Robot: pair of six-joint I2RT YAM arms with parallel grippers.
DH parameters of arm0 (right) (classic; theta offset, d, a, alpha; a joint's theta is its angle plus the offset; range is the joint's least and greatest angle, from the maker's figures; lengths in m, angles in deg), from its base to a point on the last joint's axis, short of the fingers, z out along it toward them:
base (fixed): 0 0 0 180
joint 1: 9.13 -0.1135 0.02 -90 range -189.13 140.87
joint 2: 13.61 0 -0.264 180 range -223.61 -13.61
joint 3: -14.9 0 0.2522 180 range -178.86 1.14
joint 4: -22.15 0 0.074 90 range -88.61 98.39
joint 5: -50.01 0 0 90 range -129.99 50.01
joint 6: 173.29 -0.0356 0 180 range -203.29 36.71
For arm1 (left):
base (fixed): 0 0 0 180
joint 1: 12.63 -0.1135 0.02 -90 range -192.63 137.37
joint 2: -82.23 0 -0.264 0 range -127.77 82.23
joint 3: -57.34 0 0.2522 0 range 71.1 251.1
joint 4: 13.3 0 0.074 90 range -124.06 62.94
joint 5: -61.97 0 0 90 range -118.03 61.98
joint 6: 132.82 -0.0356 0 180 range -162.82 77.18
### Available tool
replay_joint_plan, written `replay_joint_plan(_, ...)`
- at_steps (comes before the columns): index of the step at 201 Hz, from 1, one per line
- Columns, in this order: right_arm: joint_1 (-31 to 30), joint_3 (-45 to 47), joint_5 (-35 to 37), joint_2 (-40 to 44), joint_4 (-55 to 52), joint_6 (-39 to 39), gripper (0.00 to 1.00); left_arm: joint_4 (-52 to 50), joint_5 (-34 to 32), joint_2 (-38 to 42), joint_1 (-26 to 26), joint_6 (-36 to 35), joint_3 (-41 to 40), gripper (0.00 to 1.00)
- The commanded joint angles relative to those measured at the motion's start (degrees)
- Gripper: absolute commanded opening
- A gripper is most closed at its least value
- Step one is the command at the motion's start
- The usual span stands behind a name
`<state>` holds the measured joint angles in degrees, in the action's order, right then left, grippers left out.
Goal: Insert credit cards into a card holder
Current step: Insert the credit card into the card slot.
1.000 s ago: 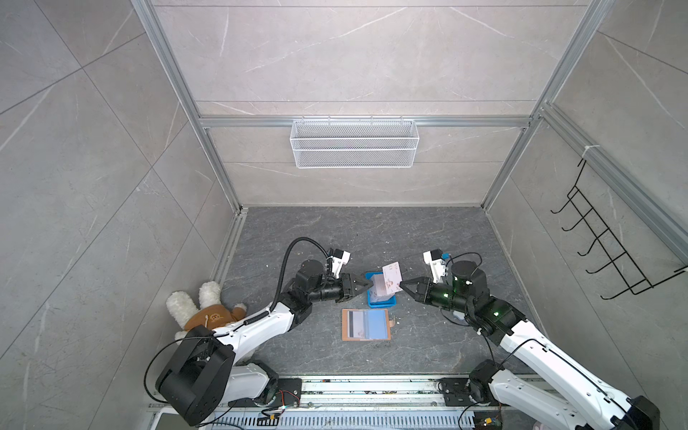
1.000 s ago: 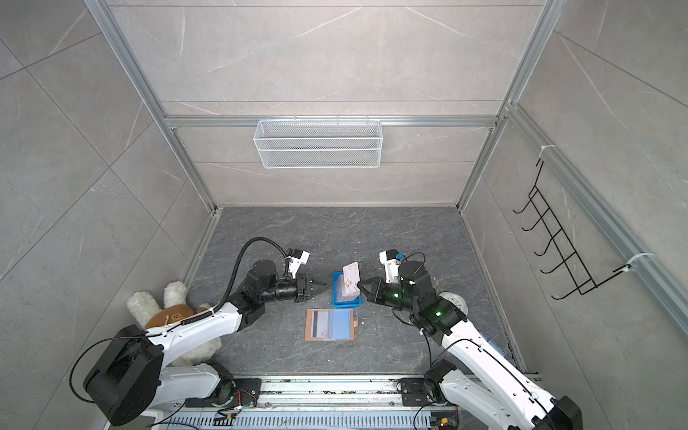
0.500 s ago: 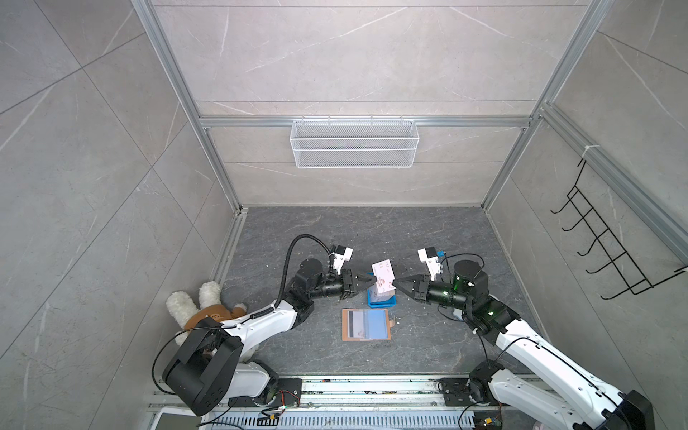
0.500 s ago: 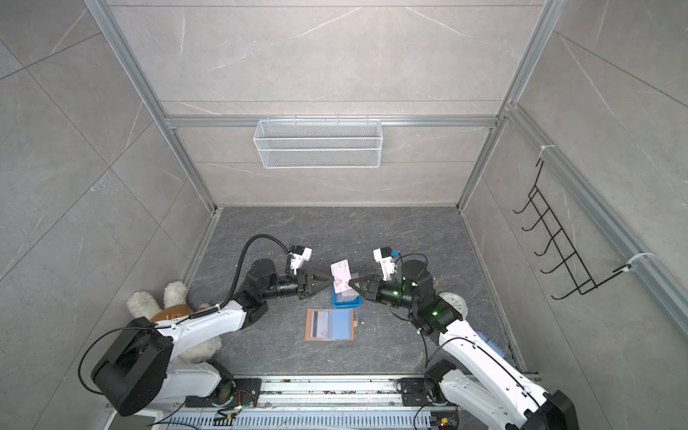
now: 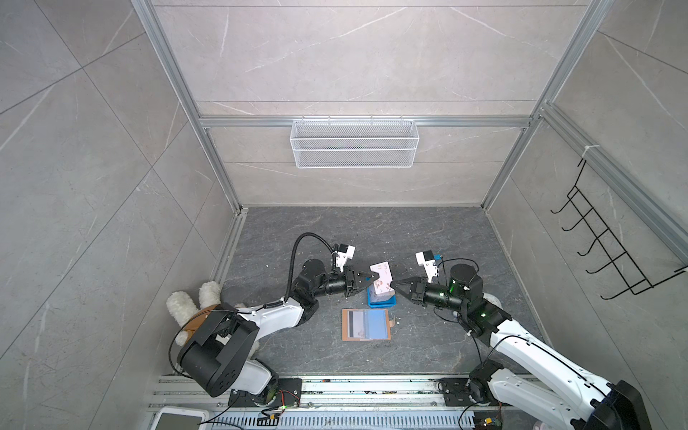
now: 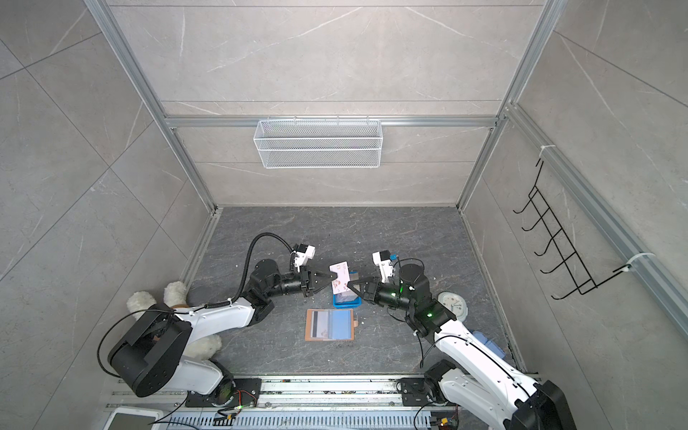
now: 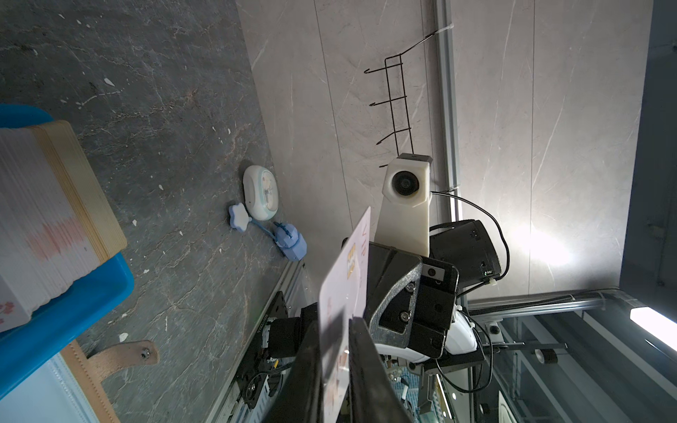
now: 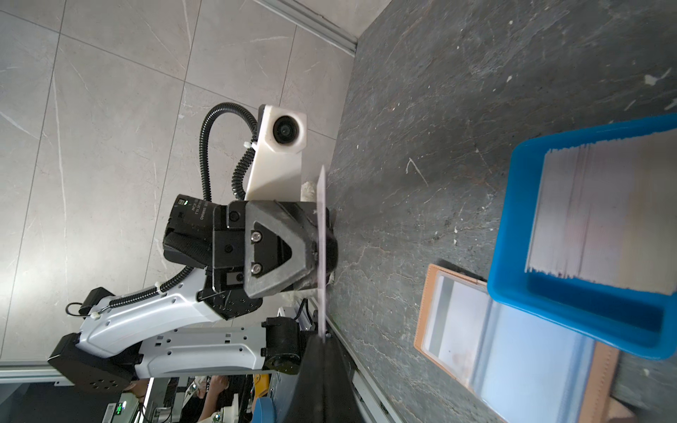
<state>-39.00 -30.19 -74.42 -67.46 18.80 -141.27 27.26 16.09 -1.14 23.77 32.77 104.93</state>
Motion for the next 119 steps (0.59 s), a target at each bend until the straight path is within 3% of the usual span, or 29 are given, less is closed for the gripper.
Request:
replay_joint_plan(1,0.19,2.6,2.84,1.23,2.39,-2.89,0.04,6.59,0.53,-0.21,0.34,1.42,1.51,0.17)
replay_joint_plan(54,0.16,7.0,6.78,1.12,7.45,-8.48,0.04,9.99,0.65,-1.87,0.55,2.86,1.67,0.17)
replay_joint_plan(119,0.08,7.0,6.05,-0.55,12.13,-10.45,0.04,5.23,0.47,-1.8,1.85,-1.41,1.87,0.15)
